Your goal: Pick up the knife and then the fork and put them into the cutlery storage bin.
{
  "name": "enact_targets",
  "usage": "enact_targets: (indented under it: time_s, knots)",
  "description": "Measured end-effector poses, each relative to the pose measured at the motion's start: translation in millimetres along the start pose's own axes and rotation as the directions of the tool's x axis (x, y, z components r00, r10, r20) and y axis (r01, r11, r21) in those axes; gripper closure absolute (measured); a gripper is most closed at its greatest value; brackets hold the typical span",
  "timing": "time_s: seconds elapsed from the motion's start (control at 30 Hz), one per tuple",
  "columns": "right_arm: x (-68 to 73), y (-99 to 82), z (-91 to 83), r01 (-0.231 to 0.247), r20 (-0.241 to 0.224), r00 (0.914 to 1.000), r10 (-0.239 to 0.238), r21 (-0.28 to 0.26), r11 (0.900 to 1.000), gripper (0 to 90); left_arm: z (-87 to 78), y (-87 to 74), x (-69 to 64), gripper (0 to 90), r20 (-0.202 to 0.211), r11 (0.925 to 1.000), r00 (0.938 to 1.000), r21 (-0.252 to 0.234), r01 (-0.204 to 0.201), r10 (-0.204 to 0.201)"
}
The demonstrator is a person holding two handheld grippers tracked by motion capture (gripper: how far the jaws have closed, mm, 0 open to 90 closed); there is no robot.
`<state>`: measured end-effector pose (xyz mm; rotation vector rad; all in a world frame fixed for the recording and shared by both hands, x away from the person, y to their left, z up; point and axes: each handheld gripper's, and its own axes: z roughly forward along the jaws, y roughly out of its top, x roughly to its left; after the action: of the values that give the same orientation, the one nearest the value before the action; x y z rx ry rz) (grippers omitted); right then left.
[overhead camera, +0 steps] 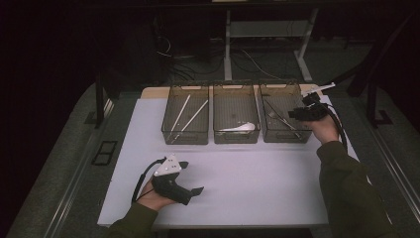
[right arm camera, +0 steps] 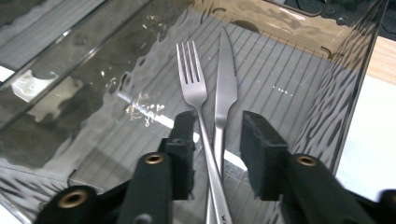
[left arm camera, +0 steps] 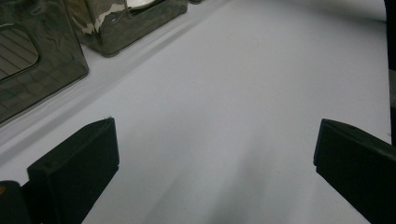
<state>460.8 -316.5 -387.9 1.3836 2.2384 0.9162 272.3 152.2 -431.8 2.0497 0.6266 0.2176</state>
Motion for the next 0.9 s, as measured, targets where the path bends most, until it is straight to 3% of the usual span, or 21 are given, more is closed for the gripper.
enact_targets:
  time_s: [0.2,0.4,0.57,0.9]
  knots:
    - [1.6,1.7,-6.2,-0.021,-0.031,0.9993,0.020,-0.037,0.9991,49.5,0.2,-0.1,0.4,0.0,-0.001,1.0000,1.0000,0.000,0.002,-0.002]
    - [3.3,1.7,-14.4,-0.053,-0.098,0.9941,0.047,-0.060,0.9968,38.8,0.4,0.1,1.0,0.0,-0.004,1.0000,1.0000,-0.001,0.005,-0.005]
    - [6.4,-0.2,-19.5,-0.063,-0.126,0.9905,0.053,-0.074,0.9953,35.1,0.8,0.5,1.0,0.0,-0.007,1.0000,1.0000,0.000,0.006,-0.006]
    - [16.7,-13.7,-31.7,-0.039,-0.166,0.9861,0.015,-0.144,0.9889,29.4,-0.4,-0.1,0.8,0.0,-0.007,1.0000,1.0000,0.001,0.006,-0.006]
